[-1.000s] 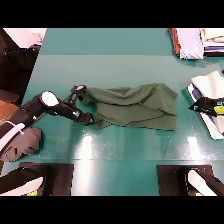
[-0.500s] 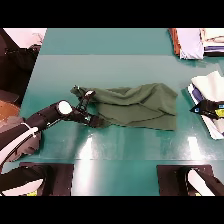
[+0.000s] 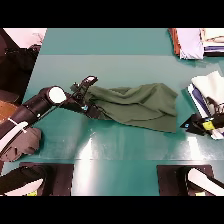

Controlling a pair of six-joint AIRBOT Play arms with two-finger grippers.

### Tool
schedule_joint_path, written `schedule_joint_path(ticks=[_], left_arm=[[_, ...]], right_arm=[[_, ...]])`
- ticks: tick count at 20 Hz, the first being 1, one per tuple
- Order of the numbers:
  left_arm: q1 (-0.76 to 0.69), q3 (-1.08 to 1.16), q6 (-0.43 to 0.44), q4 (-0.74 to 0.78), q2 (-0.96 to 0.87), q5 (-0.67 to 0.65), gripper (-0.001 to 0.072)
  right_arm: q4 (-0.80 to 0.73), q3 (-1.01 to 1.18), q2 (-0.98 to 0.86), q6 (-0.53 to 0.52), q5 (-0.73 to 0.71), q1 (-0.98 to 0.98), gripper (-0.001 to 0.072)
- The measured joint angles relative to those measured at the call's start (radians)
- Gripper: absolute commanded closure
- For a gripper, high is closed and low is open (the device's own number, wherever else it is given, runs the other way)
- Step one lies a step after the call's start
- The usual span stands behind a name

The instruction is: Fold the shirts.

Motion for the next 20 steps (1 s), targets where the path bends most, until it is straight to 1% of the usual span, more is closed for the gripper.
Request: schedule_joint_path(ticks=[3,5,6,8,11,14,17,20], left_arm=[[0.001,0.015,-0.001,0.02,0.006,-0.016,0.0682],[0.001,0.02,-0.002,0.025,0.009,-0.021,0.0682],[0.001,0.021,-0.003,0.028,0.009,-0.024,0.0682],[0.001,0.023,-0.008,0.03,0.01,-0.026,0.0682],[0.001,0.027,-0.02,0.038,0.013,-0.043,0.0683],[0.001,0.093,-0.059,0.107,0.014,-0.099,0.0682],[0.001,0.261,-0.093,0.236,0.016,-0.205,0.0682],[0.001,0.526,-0.109,0.386,0.016,-0.315,0.0682]], right_arm=[[0.1,-0.076,-0.08,-0.047,-0.074,-0.002,0.0279],[0.17,-0.1,-0.114,-0.068,-0.096,0.025,0.0281],[0.184,-0.106,-0.122,-0.076,-0.111,0.043,0.0337],[0.197,-0.116,-0.138,-0.088,-0.161,0.082,0.0698],[0.209,-0.117,-0.146,-0.095,-0.181,0.135,0.0695],[0.183,-0.057,-0.14,-0.1,-0.172,0.188,0.0696],[0.202,0.08,-0.062,-0.087,-0.124,0.235,0.0696],[0.208,0.278,0.056,-0.044,-0.136,0.262,0.0695]])
